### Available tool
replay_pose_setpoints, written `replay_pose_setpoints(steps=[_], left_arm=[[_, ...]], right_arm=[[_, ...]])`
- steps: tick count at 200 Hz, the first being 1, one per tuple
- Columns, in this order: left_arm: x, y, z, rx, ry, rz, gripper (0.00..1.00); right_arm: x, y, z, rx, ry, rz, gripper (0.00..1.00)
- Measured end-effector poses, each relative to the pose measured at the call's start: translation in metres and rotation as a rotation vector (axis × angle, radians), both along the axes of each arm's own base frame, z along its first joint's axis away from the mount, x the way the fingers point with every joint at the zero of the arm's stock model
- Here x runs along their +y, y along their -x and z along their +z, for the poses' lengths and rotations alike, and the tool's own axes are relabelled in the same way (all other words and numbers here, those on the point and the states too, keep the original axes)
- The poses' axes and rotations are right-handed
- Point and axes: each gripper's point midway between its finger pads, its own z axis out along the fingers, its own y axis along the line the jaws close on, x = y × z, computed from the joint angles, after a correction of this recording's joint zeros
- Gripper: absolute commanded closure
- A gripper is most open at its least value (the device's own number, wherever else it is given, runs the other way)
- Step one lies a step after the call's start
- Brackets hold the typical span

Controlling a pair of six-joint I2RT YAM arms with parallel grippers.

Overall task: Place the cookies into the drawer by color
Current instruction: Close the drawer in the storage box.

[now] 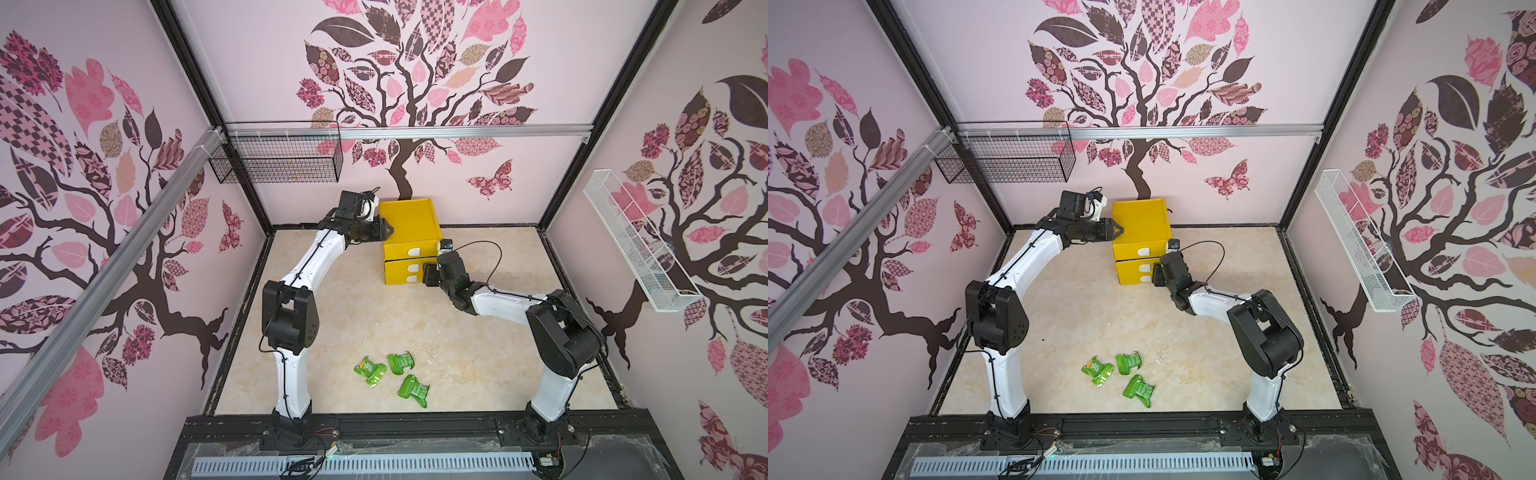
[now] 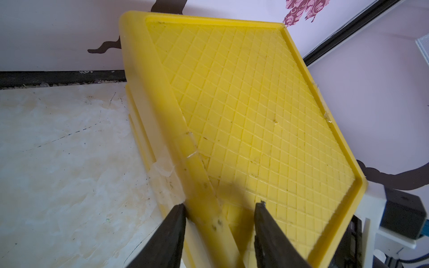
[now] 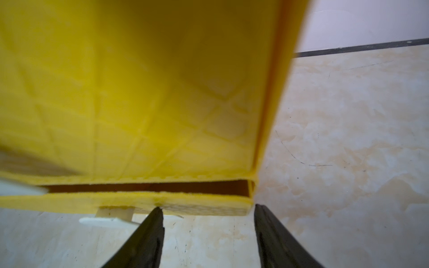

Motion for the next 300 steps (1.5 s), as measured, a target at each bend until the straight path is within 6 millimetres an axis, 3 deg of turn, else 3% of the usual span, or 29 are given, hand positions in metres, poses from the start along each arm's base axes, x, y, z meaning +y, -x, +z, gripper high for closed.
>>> replay_pose_setpoints(steps=[32, 104, 167, 204, 242, 271, 300], left_arm=[[-0.002, 0.001, 0.0, -0.005, 0.001, -0.01, 0.51], [-0.003, 0.0, 0.0, -0.014, 0.0, -0.014, 0.53], [-0.003, 0.0, 0.0, -0.015, 0.003, -0.016, 0.53], [-0.003, 0.0, 0.001, -0.014, 0.006, -0.017, 0.54], [-0.003, 0.0, 0.001, -0.015, 0.008, -0.016, 0.55], [-0.003, 0.0, 0.001, -0.015, 0.009, -0.013, 0.56], [-0.002, -0.001, 0.002, -0.018, 0.011, -0.012, 0.57]], right_arm=[[-0.012, -0.007, 0.001, -0.011, 0.022, -0.005, 0.31], [-0.018, -0.014, 0.01, -0.065, 0.102, 0.078, 0.25], [-0.063, -0.003, 0.042, -0.143, 0.063, 0.056, 0.23], [-0.057, -0.003, 0.036, -0.14, 0.071, 0.141, 0.2], [-0.049, -0.016, 0.013, -0.134, 0.09, 0.234, 0.2], [-0.035, -0.032, 0.003, -0.142, 0.089, 0.314, 0.28], [-0.019, -0.035, 0.008, -0.224, 0.071, 0.448, 0.35]])
